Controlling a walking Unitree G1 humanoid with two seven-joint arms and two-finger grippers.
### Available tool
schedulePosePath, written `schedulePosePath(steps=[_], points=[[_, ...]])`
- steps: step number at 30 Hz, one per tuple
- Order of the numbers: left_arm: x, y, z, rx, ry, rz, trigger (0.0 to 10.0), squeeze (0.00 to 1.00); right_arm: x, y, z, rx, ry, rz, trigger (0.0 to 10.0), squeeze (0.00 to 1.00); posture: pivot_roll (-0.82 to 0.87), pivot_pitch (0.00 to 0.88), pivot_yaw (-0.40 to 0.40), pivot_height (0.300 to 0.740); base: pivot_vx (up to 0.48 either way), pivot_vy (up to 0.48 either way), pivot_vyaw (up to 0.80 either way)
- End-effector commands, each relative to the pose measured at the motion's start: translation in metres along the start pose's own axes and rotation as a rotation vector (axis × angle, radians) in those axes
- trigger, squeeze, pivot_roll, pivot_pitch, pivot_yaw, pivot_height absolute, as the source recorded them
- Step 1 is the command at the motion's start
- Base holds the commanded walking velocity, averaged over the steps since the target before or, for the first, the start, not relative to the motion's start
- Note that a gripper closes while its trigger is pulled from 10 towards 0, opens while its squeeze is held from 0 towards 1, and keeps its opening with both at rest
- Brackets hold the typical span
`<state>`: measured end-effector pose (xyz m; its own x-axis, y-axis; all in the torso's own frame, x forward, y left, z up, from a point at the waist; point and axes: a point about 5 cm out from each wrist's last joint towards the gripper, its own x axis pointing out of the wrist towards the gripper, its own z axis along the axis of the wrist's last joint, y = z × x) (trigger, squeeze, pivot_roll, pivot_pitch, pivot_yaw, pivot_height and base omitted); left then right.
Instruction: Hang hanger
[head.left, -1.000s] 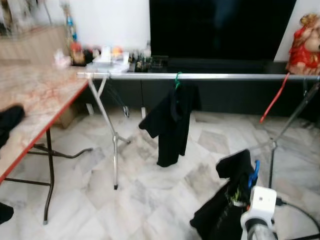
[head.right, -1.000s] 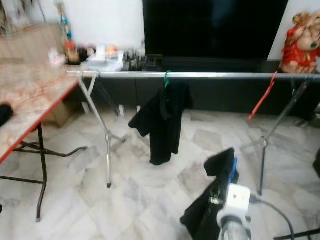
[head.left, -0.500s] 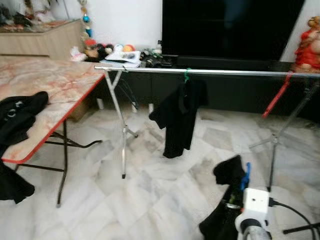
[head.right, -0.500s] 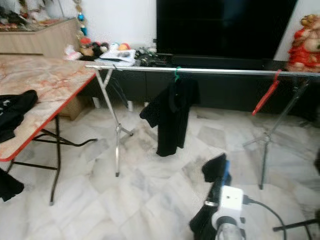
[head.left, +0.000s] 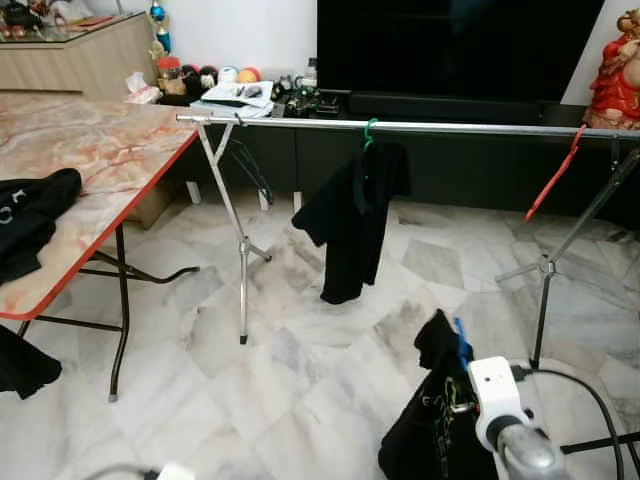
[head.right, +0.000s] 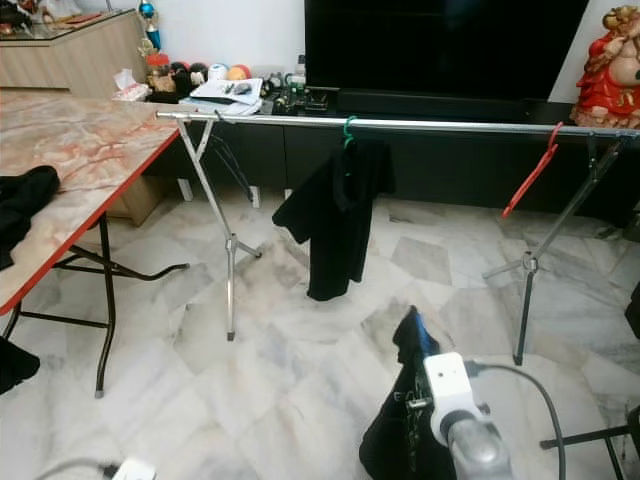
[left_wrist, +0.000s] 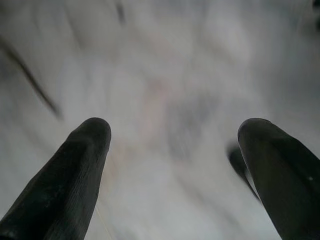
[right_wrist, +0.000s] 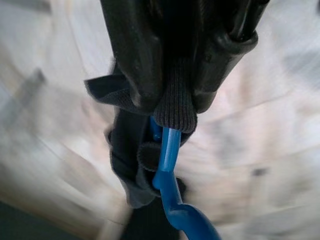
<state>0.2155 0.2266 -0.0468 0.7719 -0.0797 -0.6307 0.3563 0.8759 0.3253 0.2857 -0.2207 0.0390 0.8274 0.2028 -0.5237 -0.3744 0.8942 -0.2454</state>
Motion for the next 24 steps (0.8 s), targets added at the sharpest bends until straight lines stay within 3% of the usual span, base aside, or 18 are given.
schedulePosePath(steps=[1, 6, 7, 10, 16, 24], points=[[0.004, 0.005, 0.022, 0.105, -0.099, -0.044, 10.0, 0.00, 0.003, 0.006, 0.010, -0.091, -0.028, 0.122, 10.0, 0.00, 0.08, 0.018, 0.005, 0.740, 0.000, 0.000, 0.00], [0.008, 0.011, 0.062, 0.228, -0.246, -0.113, 10.0, 0.00, -0.002, 0.007, 0.016, -0.243, -0.017, 0.292, 10.0, 0.00, 0.09, 0.012, 0.001, 0.740, 0.000, 0.000, 0.00], [0.008, 0.011, 0.062, 0.228, -0.246, -0.113, 10.0, 0.00, -0.002, 0.007, 0.016, -0.243, -0.017, 0.292, 10.0, 0.00, 0.09, 0.012, 0.001, 0.740, 0.000, 0.000, 0.00], [0.009, 0.005, 0.087, 0.319, -0.319, -0.240, 10.0, 0.00, -0.017, 0.009, 0.024, -0.388, -0.025, 0.508, 10.0, 0.00, 0.08, 0.008, 0.002, 0.740, 0.000, 0.000, 0.00], [0.007, 0.003, 0.104, 0.379, -0.358, -0.330, 10.0, 0.00, -0.034, 0.006, 0.033, -0.467, -0.049, 0.614, 10.0, 0.00, 0.07, 0.018, 0.007, 0.740, 0.000, 0.000, 0.00], [0.009, 0.002, 0.118, 0.415, -0.364, -0.395, 10.0, 0.00, -0.047, 0.003, 0.047, -0.509, -0.080, 0.650, 10.0, 0.00, 0.06, 0.040, 0.013, 0.740, 0.000, 0.000, 0.00]])
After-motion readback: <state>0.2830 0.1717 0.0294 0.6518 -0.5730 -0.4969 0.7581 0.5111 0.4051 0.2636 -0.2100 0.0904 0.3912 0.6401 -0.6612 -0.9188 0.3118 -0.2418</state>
